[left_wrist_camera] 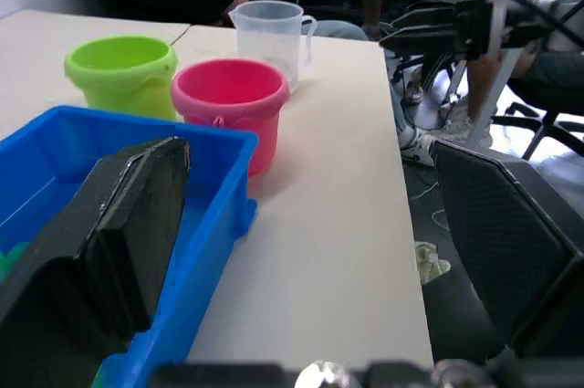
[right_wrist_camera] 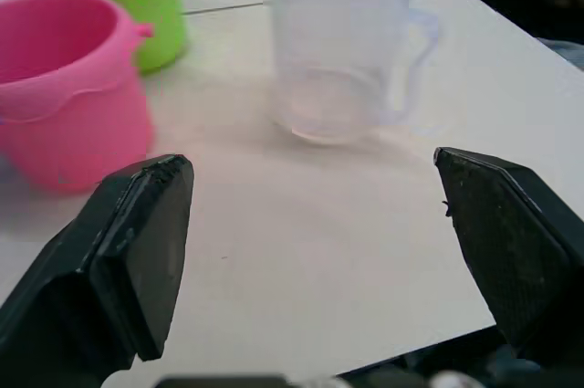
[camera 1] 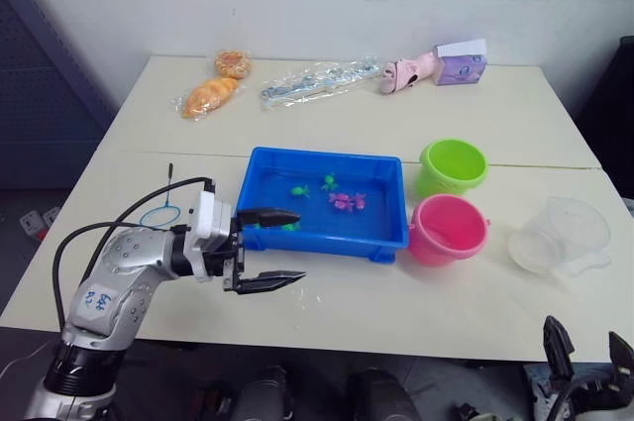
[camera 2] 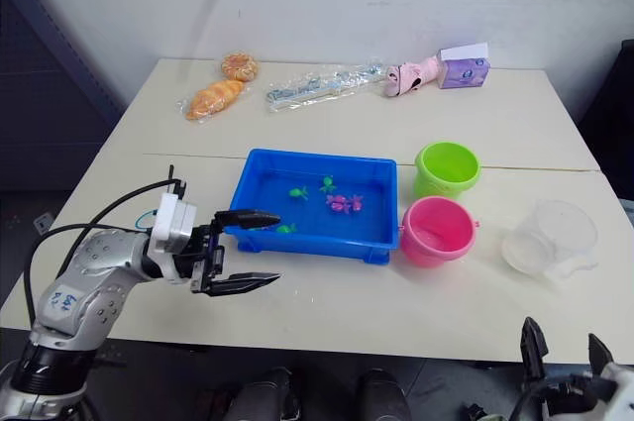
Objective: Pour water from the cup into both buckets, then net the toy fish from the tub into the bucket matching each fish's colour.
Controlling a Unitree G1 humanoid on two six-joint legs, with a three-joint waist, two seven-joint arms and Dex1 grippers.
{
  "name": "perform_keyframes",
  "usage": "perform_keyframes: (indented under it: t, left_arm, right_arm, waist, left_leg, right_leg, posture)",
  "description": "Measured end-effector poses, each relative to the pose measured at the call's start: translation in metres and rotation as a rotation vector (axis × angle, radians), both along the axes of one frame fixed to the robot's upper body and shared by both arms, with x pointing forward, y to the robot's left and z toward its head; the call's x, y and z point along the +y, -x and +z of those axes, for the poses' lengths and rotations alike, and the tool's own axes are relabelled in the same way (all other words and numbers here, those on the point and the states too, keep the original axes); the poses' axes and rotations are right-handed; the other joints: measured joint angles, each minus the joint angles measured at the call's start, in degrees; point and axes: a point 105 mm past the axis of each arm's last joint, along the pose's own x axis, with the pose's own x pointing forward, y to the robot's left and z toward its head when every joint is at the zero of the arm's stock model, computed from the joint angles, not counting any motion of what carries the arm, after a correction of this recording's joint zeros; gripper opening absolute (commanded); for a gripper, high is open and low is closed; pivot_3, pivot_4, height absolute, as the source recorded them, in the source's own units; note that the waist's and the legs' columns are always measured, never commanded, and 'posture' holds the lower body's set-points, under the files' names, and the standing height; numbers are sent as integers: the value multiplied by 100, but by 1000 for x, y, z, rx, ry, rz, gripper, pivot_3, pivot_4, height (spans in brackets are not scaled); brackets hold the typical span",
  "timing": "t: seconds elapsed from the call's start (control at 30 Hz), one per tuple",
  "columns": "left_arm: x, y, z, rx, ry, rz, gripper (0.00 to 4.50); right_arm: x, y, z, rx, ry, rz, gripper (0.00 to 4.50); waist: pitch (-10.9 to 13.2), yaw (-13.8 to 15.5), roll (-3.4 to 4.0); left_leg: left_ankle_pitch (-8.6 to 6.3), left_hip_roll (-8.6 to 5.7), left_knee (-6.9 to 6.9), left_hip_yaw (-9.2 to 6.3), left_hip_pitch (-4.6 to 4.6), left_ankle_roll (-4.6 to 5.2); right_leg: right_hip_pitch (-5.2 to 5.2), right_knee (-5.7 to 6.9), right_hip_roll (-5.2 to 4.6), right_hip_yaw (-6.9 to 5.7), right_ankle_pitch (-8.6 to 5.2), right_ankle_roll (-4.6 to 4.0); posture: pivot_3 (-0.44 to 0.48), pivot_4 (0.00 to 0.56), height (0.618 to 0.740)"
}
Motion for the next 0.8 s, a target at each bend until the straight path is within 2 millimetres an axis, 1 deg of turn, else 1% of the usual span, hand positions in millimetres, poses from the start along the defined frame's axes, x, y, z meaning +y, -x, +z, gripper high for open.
perform_keyframes:
  t: [0.07,0.13,0.2,0.3,0.33,0.37,0.4,0.47,0.5,0.63,0.8]
  left_arm:
    - [-2,0,-2,14,-2,-6,4500]
    - [-5,0,-2,16,5,-14,4500]
    - [-7,0,-1,12,5,-19,4500]
    - [-9,-2,1,1,8,-18,4500]
    - [-11,-2,3,-6,15,-21,4500]
    - [-11,-2,3,-6,15,-20,4500]
    - [-13,-2,3,-8,16,-22,4500]
    - [-14,-3,3,-12,19,-15,4500]
    - [-15,-4,3,-16,20,-4,4500]
    - [-16,-6,4,-26,18,14,4500]
    - [-16,-7,4,-33,18,27,4500]
  right_arm:
    - [-7,-3,-4,28,3,-31,4488]
    - [-20,-14,-5,43,21,-74,4488]
    - [-28,-22,-5,50,35,-98,4488]
    - [-50,-36,-7,76,54,-166,4488]
    - [-60,-43,-6,78,57,-200,4488]
    - [-64,-49,-7,85,54,-204,4488]
    - [-72,-59,-7,90,44,-216,4488]
    - [-82,-67,-7,93,28,-243,4488]
    - [-89,-74,-4,93,31,-243,4488]
    - [-98,-87,-2,104,29,-229,4488]
    - [-105,-95,-5,127,13,-224,4488]
  waist:
    - [-2,-11,7]
    - [-1,-42,5]
    - [-1,-43,6]
    - [-1,-41,6]
    - [-1,-38,6]
    - [-1,-38,6]
    - [-1,-41,6]
    - [-1,-38,6]
    - [-1,-38,6]
    - [-1,-40,6]
    - [-1,-39,5]
  left_leg:
    - [15,0,-2,1,4,22]
    - [16,0,2,4,3,22]
    - [16,-1,4,7,7,24]
    - [17,0,6,9,12,27]
    - [18,0,6,10,15,27]
    - [18,0,7,9,18,27]
    - [19,0,7,15,20,28]
    - [19,0,9,16,22,28]
    - [19,-1,11,18,23,29]
    - [18,0,14,20,23,30]
    - [18,0,17,21,22,30]
  right_leg:
    - [-2,16,1,1,-5,-7]
    - [-2,18,2,3,-5,-7]
    - [-1,22,3,6,-5,-6]
    - [3,30,6,8,-5,-6]
    - [3,37,8,9,-7,-4]
    - [5,39,11,9,-7,-4]
    - [4,47,12,14,-8,-3]
    - [4,53,13,17,-10,0]
    - [4,55,13,19,-10,1]
    - [4,57,15,21,-11,2]
    - [5,57,16,23,-12,4]
  posture:
    - [0,150,740]
    - [0,150,740]
    - [0,150,740]
    - [0,150,740]
    - [0,150,740]
    - [0,150,740]
    - [0,150,740]
    - [0,150,740]
    - [0,150,740]
    - [0,150,740]
    - [0,150,740]
